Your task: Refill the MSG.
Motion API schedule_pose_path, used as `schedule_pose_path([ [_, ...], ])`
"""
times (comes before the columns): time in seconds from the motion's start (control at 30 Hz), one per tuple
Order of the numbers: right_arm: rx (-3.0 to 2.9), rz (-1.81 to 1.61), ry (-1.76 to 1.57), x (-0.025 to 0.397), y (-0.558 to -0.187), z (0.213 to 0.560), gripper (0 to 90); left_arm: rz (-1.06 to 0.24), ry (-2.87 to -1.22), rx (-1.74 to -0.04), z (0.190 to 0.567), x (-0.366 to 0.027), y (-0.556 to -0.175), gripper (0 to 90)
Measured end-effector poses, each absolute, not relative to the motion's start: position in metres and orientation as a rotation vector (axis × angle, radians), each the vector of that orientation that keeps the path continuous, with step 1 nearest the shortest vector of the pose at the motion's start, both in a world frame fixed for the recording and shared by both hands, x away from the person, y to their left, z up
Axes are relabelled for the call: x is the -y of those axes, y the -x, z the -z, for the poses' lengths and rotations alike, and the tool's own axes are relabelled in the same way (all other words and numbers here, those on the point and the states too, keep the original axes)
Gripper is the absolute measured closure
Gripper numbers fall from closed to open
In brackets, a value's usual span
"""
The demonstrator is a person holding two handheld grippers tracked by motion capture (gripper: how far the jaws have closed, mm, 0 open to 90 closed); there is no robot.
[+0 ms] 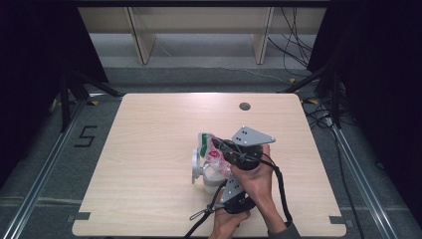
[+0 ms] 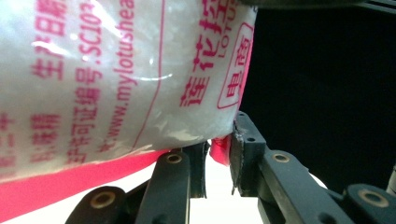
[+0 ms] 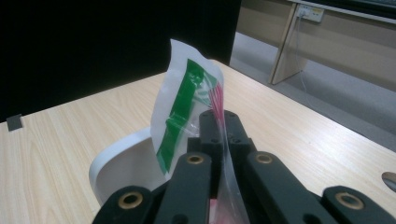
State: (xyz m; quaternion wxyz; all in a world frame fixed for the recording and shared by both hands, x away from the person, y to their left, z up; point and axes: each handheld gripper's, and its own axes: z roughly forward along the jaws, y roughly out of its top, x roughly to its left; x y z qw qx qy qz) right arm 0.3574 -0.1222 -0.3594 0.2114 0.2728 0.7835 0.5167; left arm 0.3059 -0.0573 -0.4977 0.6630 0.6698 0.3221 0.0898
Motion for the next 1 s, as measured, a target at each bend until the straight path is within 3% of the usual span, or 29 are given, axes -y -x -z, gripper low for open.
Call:
schedule_pose_path([
  [1.0,-2.161,-1.428,-0.746,0.1201,-0.3576,0.3581,90.0,-0.209,-1.504,-0.731,0.4969,0.0557,-0.3053,77.6],
])
